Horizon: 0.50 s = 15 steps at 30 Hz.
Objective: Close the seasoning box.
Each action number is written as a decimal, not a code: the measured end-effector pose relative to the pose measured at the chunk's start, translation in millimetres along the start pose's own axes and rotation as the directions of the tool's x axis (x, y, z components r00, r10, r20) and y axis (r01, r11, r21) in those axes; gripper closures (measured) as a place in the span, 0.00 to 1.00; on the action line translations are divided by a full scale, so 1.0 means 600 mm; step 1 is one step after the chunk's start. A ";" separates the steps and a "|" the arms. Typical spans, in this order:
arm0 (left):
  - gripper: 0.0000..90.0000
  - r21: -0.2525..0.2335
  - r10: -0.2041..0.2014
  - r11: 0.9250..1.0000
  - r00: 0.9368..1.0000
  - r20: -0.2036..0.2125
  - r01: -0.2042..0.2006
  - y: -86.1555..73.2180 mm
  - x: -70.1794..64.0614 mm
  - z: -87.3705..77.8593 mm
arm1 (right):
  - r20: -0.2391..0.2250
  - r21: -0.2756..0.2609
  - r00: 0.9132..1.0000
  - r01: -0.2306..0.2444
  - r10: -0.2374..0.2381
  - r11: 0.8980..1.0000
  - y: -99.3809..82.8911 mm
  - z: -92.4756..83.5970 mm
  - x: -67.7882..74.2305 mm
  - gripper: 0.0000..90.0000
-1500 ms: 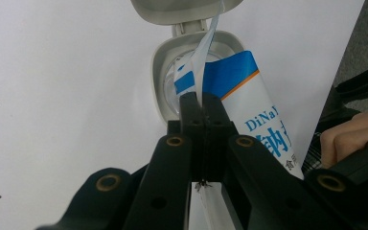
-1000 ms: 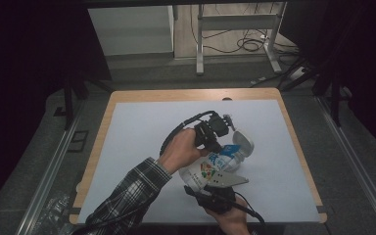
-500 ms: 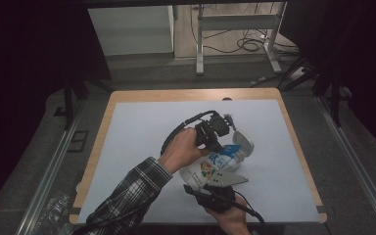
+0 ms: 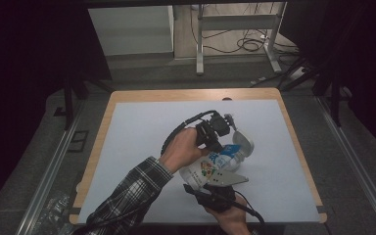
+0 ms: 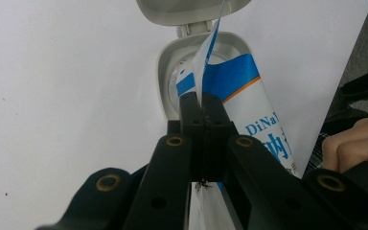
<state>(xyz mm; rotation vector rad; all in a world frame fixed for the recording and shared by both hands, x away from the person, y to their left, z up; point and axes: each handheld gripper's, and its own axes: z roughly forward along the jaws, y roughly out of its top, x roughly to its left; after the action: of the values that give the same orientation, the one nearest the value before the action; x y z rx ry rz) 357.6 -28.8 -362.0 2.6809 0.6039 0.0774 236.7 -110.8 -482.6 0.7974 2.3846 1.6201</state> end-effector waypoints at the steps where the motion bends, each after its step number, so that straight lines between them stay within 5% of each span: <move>1: 1.00 0.001 0.001 1.000 1.000 0.000 -0.001 0.000 0.000 0.000 | 0.000 -0.001 1.000 0.000 0.000 1.000 0.000 0.000 0.000 0.83; 15: 1.00 0.014 0.003 1.000 1.000 0.000 -0.003 0.003 0.001 0.000 | 0.004 -0.002 1.000 0.006 -0.006 1.000 0.001 -0.001 0.001 0.83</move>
<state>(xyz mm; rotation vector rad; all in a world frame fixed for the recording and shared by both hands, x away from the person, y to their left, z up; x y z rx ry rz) 358.6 -30.2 -361.2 2.6948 0.6027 0.0739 236.4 -110.5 -481.7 0.7918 2.3800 1.6169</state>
